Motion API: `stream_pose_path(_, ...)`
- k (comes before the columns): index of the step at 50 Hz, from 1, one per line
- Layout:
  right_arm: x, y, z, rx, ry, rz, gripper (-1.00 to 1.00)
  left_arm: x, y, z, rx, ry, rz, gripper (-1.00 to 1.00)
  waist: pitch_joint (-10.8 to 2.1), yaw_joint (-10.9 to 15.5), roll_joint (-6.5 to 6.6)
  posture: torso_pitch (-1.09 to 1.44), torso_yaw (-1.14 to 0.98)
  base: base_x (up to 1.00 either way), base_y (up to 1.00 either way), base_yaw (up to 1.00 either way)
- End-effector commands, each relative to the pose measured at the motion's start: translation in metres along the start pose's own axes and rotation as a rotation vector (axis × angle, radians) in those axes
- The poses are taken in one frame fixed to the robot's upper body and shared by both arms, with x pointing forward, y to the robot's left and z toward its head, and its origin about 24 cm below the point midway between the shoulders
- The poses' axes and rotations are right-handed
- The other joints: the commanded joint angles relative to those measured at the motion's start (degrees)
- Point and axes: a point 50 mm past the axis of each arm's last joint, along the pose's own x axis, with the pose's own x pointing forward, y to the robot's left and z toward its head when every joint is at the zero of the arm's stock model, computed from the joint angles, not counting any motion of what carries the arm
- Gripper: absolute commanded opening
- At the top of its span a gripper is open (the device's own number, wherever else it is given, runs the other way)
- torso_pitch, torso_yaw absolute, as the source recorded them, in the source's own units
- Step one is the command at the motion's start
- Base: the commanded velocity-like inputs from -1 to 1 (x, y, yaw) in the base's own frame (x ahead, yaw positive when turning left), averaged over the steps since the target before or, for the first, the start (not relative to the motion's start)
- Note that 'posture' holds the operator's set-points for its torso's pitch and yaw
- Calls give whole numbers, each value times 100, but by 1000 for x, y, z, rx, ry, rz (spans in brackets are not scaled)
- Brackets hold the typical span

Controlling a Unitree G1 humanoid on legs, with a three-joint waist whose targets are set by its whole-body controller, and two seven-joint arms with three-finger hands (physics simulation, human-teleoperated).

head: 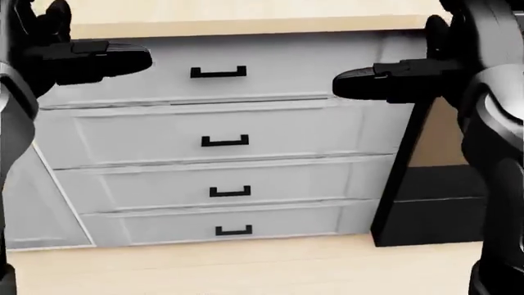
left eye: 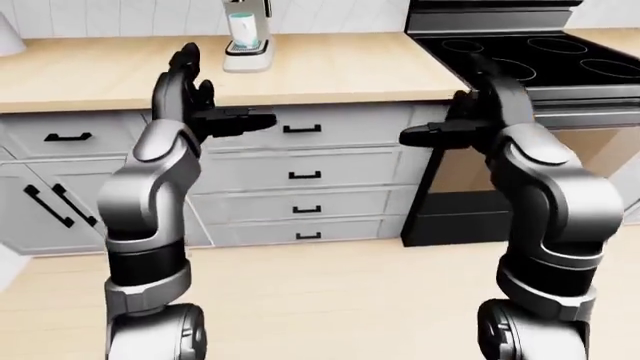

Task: Press the button on the coffee machine to serve coffee.

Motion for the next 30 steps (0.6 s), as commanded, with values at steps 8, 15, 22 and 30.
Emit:
stream_pose_path(8, 9, -13, 59, -33, -107, -14, 100, 17, 5, 55, 9, -96, 34, 100, -86, -4, 1, 0, 0, 0, 0, 0)
stream_pose_path(15, 13, -13, 76, -56, -121, -9, 100, 20, 6, 68, 3, -107, 38, 100, -76, -11, 4, 0, 0, 0, 0, 0)
stream_pose_path(22, 14, -15, 80, -62, -125, -11, 100, 19, 6, 71, 5, -111, 35, 100, -98, -34, 19, 0, 0, 9, 0, 0)
stream_pose_path(30, 13, -15, 85, -66, -123, -14, 100, 19, 6, 72, 6, -109, 34, 100, -97, -47, 70, 0, 0, 12, 0, 0)
